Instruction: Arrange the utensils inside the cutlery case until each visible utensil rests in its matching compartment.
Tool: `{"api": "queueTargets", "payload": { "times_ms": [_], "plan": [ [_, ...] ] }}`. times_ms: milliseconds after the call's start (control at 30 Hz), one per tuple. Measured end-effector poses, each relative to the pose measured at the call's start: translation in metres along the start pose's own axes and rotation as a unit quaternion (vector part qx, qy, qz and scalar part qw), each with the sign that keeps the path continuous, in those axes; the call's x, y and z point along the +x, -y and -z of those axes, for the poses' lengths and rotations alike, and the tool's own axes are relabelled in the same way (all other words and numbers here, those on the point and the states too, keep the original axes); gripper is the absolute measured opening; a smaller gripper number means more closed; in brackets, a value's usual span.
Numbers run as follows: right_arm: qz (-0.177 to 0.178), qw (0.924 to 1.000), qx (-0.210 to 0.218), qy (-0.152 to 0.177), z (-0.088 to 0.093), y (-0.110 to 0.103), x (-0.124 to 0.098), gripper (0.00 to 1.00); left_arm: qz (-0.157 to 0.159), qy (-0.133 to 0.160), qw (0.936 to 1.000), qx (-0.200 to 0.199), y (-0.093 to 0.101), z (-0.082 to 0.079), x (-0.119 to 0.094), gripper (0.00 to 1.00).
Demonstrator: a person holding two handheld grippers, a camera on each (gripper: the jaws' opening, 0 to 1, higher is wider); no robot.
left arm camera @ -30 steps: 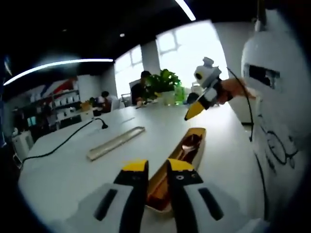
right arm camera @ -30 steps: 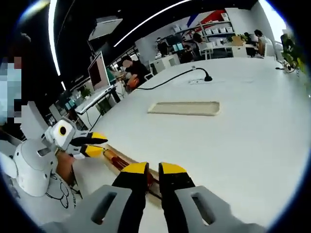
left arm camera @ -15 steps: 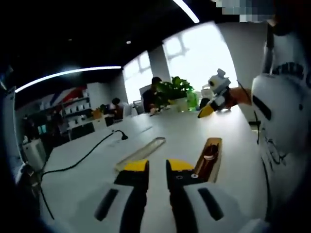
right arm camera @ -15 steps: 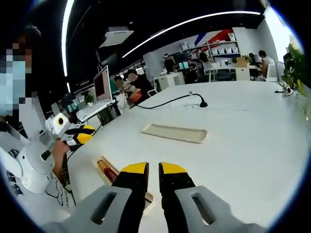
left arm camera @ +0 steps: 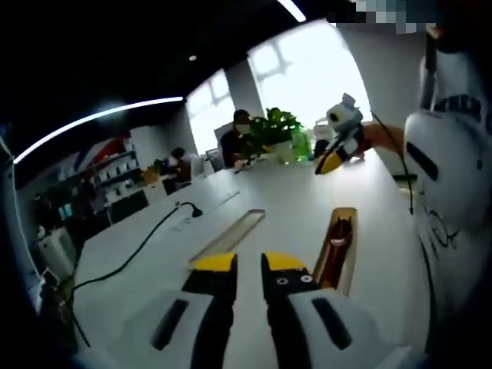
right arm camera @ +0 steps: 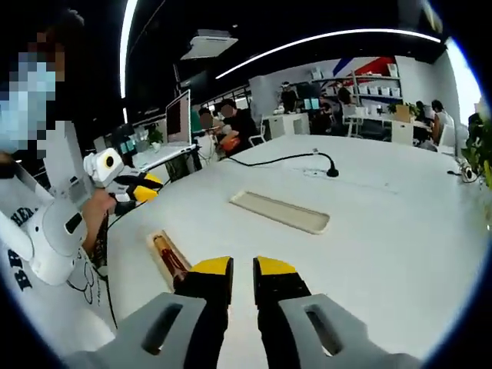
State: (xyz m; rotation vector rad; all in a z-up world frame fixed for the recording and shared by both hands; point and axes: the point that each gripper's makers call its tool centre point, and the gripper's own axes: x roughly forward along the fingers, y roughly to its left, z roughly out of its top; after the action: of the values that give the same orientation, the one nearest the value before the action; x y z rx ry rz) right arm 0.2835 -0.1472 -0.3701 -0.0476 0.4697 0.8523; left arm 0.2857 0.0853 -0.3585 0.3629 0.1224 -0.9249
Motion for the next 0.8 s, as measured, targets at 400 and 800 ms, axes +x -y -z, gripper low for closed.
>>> {"api": "queueTargets", "payload": {
  "times_ms": [400, 800],
  "plan": [
    [-0.011, 0.9978, -0.064, 0.01, -0.019, 0.012, 0.007, 0.15, 0.007, -0.021, 0.9996, 0.019, -0.011, -0.004, 0.011, 0.13],
    [-0.023, 0.9929, -0.113, 0.03, -0.04, 0.027, 0.012, 0.24, 0.038, -0.031, 0.9984, 0.03, -0.024, -0.012, 0.022, 0.17]
  ]
}}
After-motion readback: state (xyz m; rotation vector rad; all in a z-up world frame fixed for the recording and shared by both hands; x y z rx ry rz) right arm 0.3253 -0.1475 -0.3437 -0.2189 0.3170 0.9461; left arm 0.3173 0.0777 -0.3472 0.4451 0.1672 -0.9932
